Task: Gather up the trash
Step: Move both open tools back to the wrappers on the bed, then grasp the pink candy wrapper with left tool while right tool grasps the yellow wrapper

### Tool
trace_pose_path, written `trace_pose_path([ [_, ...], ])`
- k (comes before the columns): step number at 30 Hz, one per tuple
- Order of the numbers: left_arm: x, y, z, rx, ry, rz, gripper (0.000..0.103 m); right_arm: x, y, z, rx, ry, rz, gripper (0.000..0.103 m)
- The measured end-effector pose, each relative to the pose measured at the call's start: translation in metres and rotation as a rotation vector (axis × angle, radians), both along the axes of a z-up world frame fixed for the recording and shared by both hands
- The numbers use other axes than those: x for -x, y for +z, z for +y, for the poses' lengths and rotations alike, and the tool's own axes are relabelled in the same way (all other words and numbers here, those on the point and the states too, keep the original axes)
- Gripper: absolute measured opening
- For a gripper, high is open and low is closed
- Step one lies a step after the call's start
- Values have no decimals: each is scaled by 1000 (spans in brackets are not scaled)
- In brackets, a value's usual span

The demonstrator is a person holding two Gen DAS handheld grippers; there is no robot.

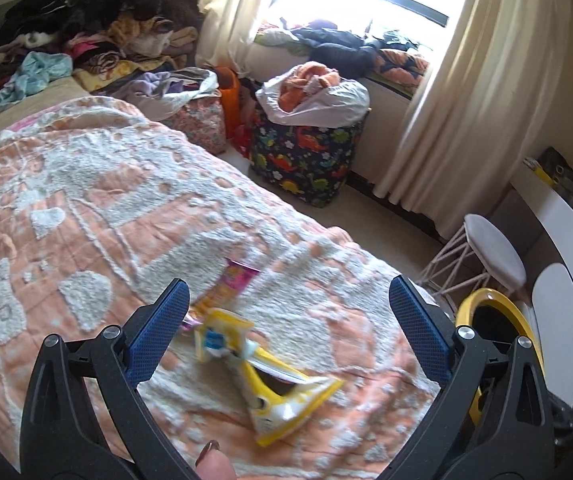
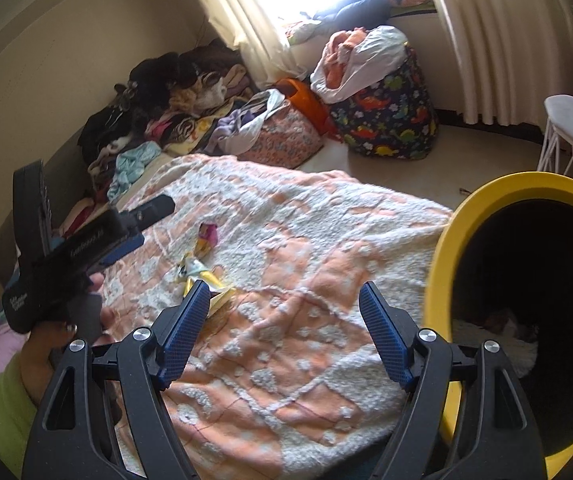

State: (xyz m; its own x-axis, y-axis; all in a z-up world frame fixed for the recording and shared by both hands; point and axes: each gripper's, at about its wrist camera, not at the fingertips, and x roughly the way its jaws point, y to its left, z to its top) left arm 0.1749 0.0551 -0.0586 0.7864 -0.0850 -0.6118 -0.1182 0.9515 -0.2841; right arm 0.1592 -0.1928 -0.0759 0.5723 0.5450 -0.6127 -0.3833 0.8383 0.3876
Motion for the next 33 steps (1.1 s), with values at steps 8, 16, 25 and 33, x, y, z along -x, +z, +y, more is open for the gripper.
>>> trace_pose_path([
  [8, -19, -11, 38, 24, 36, 41, 92, -15, -14, 52, 10, 102, 59, 73],
  [16, -40, -35, 37, 25, -25, 117, 68, -35, -46, 88, -6, 155, 177, 46],
  [25, -55, -57, 32, 18, -35, 191, 51, -36, -55, 85, -26, 199, 207, 8],
  [33, -57, -65, 18, -5, -53, 226, 23, -18, -35, 54, 7, 176, 118, 4],
])
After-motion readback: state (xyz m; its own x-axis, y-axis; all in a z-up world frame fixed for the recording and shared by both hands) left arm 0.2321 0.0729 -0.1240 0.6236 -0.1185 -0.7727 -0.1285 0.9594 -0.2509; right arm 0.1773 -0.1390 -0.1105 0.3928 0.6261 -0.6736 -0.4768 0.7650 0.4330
